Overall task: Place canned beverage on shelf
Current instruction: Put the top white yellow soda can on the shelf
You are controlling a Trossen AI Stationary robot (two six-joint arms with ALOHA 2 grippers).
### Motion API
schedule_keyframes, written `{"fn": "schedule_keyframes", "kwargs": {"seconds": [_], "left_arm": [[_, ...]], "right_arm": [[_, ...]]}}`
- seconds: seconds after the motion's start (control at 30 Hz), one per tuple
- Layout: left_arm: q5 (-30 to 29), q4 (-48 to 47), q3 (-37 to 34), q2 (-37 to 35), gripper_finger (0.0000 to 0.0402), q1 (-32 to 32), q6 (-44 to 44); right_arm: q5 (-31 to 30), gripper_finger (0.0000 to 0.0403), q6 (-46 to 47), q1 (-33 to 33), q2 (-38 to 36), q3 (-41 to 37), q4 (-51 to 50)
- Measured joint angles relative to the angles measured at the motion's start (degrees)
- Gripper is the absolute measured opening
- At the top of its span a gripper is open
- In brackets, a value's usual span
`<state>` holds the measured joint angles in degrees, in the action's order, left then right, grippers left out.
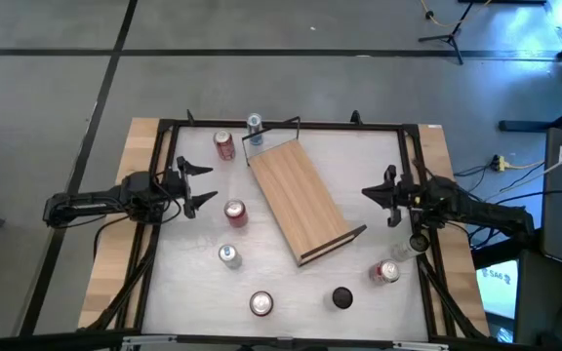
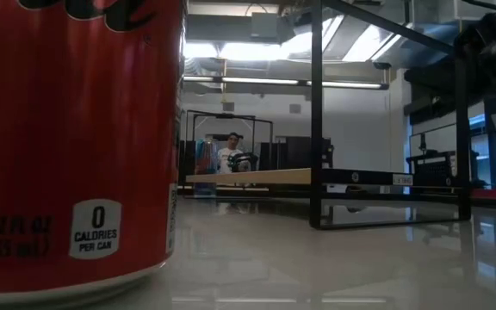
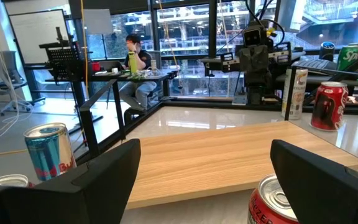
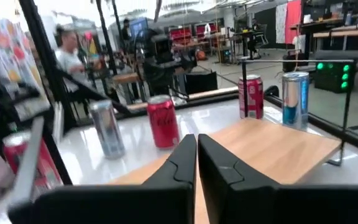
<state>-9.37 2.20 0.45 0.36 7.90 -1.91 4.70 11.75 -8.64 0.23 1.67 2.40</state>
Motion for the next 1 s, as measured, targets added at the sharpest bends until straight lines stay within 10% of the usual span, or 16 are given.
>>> {"fn": "schedule_keyframes", "kwargs": {"seconds": [0.63,1.0], "left_arm": [[-0.4,0.0,0.0,0.0,0.0350,0.0,-0.2],[-0.4,0.1,0.0,0.0,0.0350,0.0,-0.2]], "right_arm": [[2.5,0.0301,16.8,0.0,0.0,0.2,12.3],[5.4,0.0326,15.2,0.0,0.4,11.5,8.4]]}}
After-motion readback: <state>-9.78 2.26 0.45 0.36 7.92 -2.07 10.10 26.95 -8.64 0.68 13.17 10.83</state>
